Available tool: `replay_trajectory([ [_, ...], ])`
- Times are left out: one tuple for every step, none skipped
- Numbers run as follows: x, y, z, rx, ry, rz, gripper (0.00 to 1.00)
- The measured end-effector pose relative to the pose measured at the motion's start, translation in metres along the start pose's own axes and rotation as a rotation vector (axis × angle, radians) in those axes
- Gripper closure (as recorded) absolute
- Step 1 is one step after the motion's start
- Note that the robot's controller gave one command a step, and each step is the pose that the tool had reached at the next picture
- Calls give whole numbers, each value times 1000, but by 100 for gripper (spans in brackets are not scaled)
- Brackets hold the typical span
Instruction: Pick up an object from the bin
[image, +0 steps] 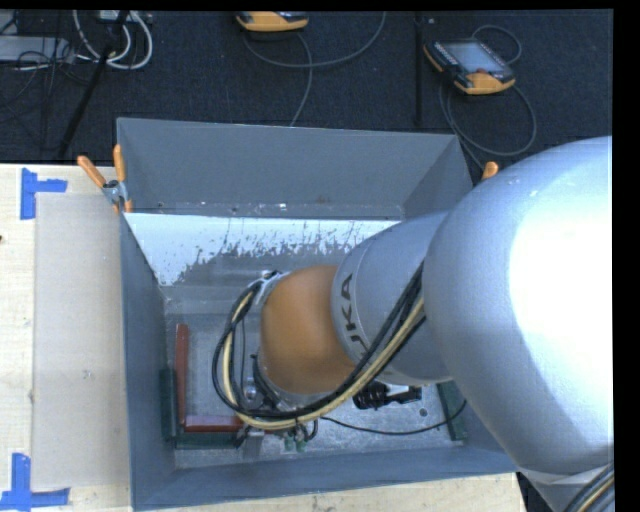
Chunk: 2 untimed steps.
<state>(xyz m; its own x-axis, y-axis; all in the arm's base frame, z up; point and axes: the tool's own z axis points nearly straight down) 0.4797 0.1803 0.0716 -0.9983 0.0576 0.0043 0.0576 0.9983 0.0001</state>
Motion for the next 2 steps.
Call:
replay_trajectory([
  [0, 0, 0, 0, 0, 1, 100],
  [0, 0, 0, 0, 0, 2, 100],
])
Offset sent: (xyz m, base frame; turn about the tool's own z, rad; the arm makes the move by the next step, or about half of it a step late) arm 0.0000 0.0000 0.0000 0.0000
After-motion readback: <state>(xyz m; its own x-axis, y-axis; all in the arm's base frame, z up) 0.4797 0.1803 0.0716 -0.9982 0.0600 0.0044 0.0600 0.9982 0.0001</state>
